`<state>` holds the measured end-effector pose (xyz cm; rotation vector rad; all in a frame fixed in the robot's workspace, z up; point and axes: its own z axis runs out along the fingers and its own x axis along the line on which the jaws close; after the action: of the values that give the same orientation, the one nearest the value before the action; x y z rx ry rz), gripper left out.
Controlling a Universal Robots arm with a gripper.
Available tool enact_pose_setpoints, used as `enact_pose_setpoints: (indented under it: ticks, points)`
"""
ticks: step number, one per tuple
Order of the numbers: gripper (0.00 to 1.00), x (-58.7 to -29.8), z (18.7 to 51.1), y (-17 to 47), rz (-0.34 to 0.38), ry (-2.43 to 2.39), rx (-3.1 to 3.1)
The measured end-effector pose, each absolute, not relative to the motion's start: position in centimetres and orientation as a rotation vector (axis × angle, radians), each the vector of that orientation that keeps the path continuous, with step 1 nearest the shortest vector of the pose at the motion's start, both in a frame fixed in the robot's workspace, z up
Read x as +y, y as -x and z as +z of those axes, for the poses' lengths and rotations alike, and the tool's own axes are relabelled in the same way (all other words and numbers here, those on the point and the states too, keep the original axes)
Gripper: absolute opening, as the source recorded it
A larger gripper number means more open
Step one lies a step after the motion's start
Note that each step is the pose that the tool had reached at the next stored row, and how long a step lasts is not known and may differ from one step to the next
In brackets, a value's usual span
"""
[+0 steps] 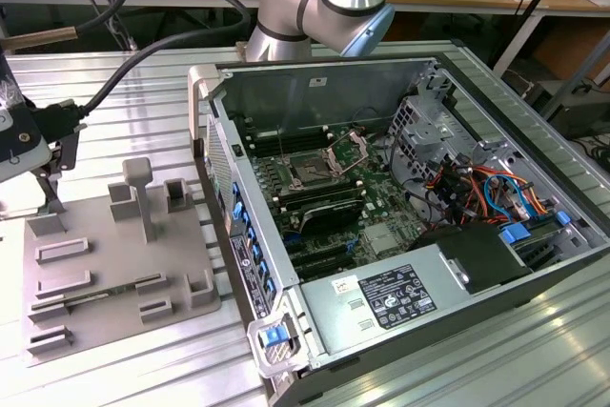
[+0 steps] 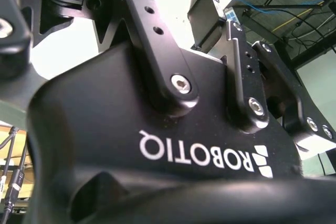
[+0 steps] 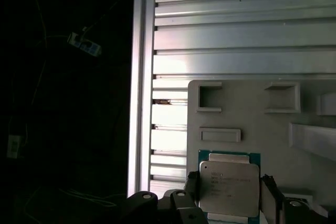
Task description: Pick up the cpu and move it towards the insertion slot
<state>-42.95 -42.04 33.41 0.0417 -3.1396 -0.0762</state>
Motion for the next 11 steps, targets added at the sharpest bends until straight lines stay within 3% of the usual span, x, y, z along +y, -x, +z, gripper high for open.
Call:
enact_pose_setpoints:
  ticks: [11]
  points:
    - [0.55, -42.04, 33.77, 42.94, -0.076, -0.042, -3.14]
